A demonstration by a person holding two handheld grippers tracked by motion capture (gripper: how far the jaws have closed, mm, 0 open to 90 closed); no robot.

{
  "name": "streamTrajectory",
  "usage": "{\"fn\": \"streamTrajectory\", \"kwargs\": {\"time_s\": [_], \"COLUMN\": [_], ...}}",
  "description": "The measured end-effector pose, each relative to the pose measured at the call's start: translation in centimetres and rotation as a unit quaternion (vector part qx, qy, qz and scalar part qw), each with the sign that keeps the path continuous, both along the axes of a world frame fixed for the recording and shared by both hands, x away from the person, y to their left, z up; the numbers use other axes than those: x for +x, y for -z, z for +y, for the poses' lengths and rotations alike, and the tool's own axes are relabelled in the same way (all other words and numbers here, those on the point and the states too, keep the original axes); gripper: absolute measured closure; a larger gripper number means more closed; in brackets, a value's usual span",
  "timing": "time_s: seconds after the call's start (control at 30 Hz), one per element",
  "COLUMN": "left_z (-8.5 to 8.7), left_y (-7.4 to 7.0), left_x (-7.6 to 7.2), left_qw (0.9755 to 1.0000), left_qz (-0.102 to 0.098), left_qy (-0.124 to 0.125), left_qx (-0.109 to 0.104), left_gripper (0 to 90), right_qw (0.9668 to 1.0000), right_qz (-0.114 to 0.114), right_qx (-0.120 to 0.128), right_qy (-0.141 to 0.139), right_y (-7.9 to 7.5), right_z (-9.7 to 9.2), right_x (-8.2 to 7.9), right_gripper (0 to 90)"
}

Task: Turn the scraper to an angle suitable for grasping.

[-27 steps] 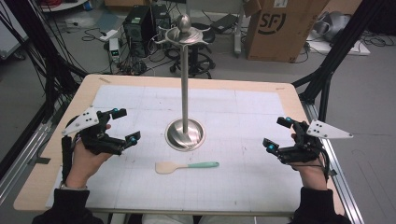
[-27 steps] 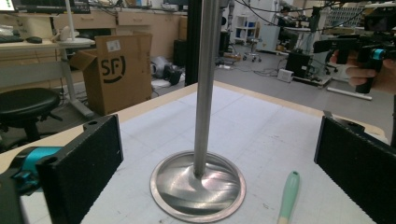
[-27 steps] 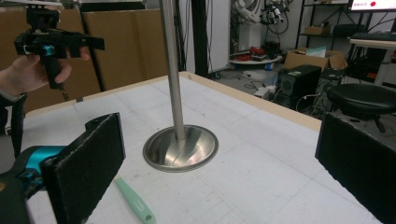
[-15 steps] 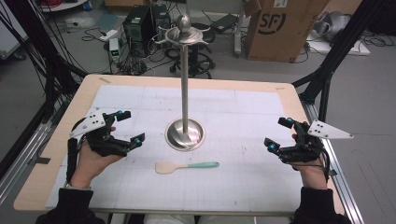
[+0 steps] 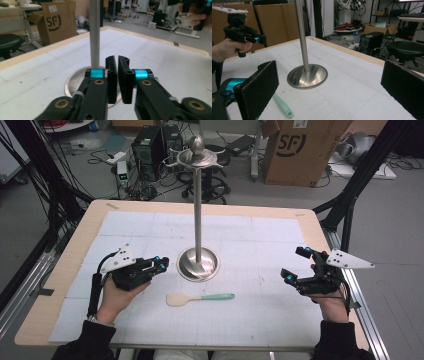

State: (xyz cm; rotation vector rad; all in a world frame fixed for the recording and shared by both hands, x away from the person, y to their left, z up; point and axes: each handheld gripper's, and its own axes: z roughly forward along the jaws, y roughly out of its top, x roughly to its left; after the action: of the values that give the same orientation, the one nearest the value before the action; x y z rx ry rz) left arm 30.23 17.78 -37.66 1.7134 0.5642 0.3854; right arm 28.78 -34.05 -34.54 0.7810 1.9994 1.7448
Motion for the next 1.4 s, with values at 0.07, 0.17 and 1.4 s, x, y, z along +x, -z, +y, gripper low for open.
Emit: {"fn": "streamTrajectory", "kwargs": {"time_s": [0.07,0.17,1.4], "left_z": [-0.5,-1.1,-8.7], "left_y": [0.3,0.8,7.2], "left_x": [0.2,0.5,2.0], "left_qw": [0.9999,0.9995,0.9701], "left_qz": [0.010,0.023,0.091], "left_qy": [0.005,0.014,0.092], "left_qx": [0.008,0.016,0.206], "left_gripper": [89.8,89.9,90.0], "right_qw": [1.0000,1.0000,0.9994], "right_qz": [0.001,0.003,0.021], "right_qx": [-0.001,-0.003,-0.026], "right_qy": [0.000,-0.002,-0.011], "right_y": [0.0,0.1,1.3], "right_z": [0.0,0.0,0.9], "right_x": [-0.1,-0.2,0.0], "right_gripper": [0.5,0.4,0.4]}}
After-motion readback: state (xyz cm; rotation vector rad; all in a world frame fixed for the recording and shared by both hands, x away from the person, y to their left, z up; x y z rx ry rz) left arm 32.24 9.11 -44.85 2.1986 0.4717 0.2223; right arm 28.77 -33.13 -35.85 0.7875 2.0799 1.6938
